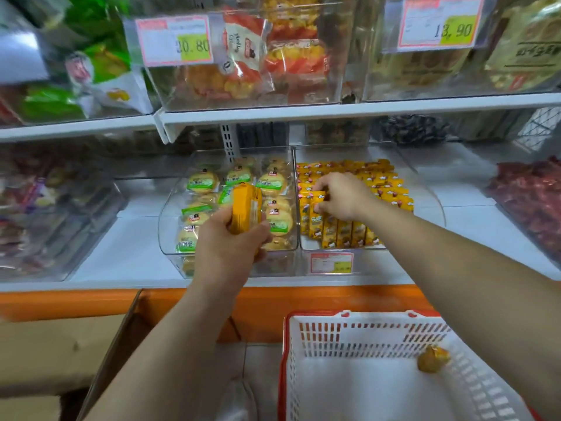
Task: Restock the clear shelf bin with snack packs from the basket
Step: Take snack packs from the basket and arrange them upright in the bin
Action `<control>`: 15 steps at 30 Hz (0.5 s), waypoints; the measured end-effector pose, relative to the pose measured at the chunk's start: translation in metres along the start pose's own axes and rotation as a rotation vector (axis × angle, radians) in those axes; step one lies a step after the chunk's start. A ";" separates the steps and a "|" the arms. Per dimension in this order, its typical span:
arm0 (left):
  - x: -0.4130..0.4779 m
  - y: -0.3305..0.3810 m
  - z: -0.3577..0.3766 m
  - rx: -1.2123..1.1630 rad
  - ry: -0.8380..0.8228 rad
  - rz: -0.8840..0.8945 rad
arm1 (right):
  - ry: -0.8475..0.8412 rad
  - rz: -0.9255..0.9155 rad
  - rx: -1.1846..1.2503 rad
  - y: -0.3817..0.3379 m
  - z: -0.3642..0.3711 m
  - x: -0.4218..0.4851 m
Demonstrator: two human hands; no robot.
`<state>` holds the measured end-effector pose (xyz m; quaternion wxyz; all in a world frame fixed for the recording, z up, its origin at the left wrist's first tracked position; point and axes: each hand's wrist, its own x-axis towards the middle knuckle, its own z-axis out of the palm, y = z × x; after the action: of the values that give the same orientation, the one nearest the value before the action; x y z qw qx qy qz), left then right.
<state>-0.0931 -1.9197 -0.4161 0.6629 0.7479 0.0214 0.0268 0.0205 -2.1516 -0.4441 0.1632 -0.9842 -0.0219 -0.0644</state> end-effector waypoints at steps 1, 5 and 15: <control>0.000 0.000 0.001 0.018 -0.005 0.008 | -0.021 0.004 -0.010 0.001 0.004 0.002; 0.001 -0.001 0.001 0.022 -0.035 0.018 | -0.053 -0.007 -0.017 0.007 0.018 0.002; -0.005 0.000 0.018 -0.022 -0.114 0.007 | 0.248 -0.119 0.049 0.002 -0.027 -0.055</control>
<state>-0.0968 -1.9378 -0.4182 0.6710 0.7411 -0.0195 -0.0135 -0.0376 -2.1631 -0.4270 0.1847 -0.9614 -0.0614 -0.1945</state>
